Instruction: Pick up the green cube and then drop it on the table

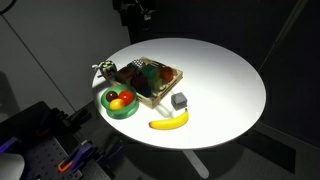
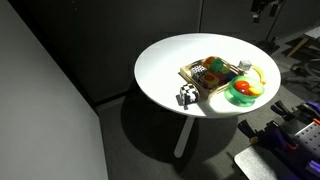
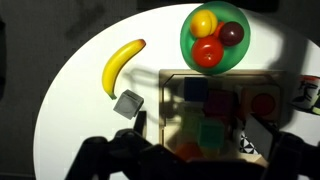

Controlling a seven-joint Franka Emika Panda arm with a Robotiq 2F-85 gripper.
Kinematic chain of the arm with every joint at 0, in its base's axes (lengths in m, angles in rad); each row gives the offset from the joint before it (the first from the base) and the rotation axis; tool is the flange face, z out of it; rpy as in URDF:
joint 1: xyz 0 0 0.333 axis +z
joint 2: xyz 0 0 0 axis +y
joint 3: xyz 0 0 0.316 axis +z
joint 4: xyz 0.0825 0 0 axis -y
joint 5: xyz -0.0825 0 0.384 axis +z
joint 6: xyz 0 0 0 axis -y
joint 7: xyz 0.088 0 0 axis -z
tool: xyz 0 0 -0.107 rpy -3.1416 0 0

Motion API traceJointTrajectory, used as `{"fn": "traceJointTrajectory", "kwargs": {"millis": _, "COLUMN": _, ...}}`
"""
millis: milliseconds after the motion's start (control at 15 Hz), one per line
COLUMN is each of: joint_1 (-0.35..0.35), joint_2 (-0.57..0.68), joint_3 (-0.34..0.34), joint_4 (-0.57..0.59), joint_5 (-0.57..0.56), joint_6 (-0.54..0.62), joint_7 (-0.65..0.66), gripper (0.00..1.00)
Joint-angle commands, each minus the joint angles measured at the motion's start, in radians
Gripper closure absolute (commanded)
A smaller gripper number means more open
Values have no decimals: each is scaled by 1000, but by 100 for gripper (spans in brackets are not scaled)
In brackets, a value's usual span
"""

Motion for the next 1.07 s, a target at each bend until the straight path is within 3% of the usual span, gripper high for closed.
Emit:
{"fn": "traceJointTrajectory", "kwargs": {"millis": 0, "joint_1": 7, "joint_2": 30, "joint_3": -7, "joint_4": 40, "joint_5": -19, "joint_6": -18, "joint_7": -75, "gripper": 0}}
{"fn": "traceJointTrajectory", "kwargs": {"millis": 1000, "joint_1": 18, "joint_2": 55, "joint_3": 2, "joint_4": 27, "joint_5": 9, "joint_6": 34, "joint_7": -81, "gripper": 0}}
